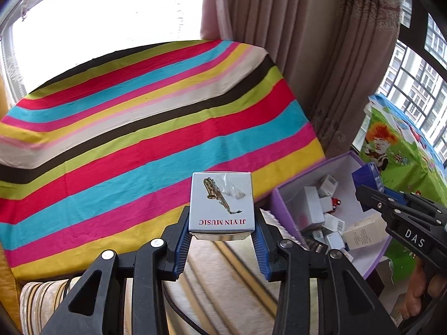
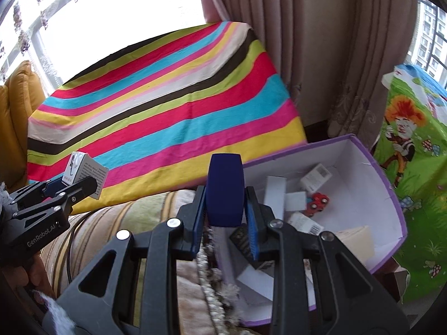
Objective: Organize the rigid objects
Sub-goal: 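Lift and carry the music box and blue item over the storage box, then open the left tool over the storage box while the right tool releases the blue item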
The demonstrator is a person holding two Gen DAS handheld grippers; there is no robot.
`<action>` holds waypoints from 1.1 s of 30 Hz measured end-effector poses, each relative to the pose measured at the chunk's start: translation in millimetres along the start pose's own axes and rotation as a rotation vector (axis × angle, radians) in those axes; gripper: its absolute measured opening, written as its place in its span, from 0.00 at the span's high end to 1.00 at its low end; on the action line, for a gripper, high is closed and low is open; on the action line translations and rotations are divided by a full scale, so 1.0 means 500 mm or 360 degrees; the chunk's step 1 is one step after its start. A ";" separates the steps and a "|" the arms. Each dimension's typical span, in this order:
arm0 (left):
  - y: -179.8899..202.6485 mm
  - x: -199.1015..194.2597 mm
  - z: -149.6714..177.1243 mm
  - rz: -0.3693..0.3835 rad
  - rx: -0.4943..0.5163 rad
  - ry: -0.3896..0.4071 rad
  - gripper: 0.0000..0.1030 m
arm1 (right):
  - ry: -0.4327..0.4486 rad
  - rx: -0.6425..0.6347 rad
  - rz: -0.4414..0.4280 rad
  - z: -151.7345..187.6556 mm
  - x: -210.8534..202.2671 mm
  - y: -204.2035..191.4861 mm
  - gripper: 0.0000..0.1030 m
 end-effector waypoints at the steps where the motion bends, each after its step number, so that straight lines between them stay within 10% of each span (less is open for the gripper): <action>1: 0.014 0.001 0.000 0.0011 0.0021 -0.0004 0.60 | 0.0005 0.0011 0.0012 0.001 -0.005 0.010 0.70; 33: 0.240 0.052 -0.002 0.0181 0.0310 -0.0068 0.60 | 0.0048 0.0094 0.0430 0.018 -0.028 0.166 0.70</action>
Point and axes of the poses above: each gripper's, at about its wrist camera, not at the fingertips, and x roughly the way its jaws point, y to its right, z to its underside, the point moved 3 cm from there along x, roughly the way its jaws point, and after that the axes turned 2 degrees about -z, right-handed, at the moved point
